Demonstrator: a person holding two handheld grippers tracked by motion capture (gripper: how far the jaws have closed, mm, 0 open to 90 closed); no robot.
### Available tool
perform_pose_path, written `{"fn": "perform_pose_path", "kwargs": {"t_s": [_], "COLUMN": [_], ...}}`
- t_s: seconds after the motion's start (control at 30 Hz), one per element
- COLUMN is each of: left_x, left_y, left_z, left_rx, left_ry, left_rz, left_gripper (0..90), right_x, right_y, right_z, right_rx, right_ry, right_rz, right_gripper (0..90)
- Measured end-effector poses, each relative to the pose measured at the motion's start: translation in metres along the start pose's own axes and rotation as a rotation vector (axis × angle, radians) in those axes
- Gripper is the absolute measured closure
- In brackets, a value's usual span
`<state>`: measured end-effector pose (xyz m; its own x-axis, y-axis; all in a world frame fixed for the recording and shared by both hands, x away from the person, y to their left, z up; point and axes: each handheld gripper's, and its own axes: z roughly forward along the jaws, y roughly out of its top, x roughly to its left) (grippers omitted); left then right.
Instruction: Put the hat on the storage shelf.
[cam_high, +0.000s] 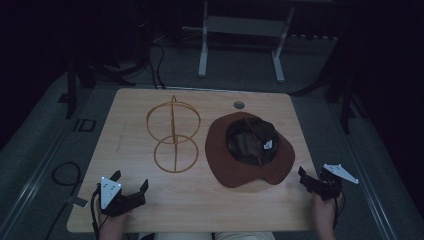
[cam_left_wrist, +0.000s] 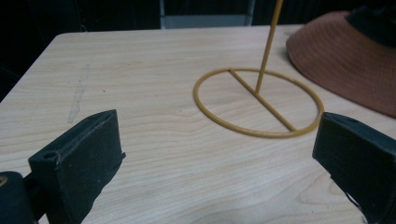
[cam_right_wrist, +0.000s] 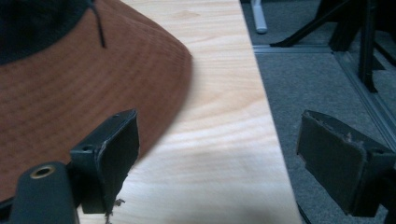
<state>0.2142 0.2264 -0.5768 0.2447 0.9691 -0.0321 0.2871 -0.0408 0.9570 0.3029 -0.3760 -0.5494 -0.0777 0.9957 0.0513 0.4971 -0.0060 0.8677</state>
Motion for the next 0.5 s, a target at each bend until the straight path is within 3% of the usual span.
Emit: {"fn": "perform_pose_path", "kwargs": {"t_s": [0.13,0.33,0.4,0.5], "left_x": [-0.003,-0.011,-0.013,-0.015], "left_y": [0.001,0.004,0.003,0.003], "left_z": [0.0,0.0,0.0,0.0], "left_rx": [0.029,0.073,0.077,0.085], "left_ry": [-0.032,-0.051,-0.086,-0.104], "left_rz": [-0.01,0.029,0.036,0.045], "left_gripper": [1.7,1.7,1.7,1.7], "right_x": [0.008,0.019,0.022,0.026], "right_y": [0.013,0.036,0.042,0.053], "right_z": [0.001,0.005,0.006,0.01], "right_rx": [-0.01,-0.023,-0.041,-0.045], "right_ry": [0.011,0.068,0.086,0.116], "right_rz": [-0.022,-0.04,-0.04,-0.043], "right_gripper": [13.4,13.3,13.2,12.9]}}
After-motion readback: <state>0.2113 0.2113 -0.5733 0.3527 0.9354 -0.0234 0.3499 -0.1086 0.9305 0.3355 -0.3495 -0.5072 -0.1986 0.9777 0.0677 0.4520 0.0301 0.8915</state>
